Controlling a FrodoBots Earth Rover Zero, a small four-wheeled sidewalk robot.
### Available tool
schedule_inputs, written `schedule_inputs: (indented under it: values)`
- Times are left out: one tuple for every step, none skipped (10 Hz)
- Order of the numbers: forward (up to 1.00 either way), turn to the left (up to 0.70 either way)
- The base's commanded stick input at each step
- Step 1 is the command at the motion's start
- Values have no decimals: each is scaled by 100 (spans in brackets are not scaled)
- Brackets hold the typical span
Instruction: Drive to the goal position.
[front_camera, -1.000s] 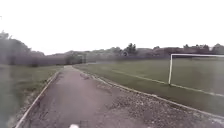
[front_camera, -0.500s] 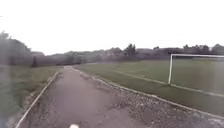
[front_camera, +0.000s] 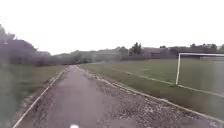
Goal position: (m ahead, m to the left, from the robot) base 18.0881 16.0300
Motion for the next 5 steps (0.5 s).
schedule_inputs:
  values:
    - [70, 0]
    - [70, 0]
    - [70, 0]
    - [70, 0]
    - [70, 0]
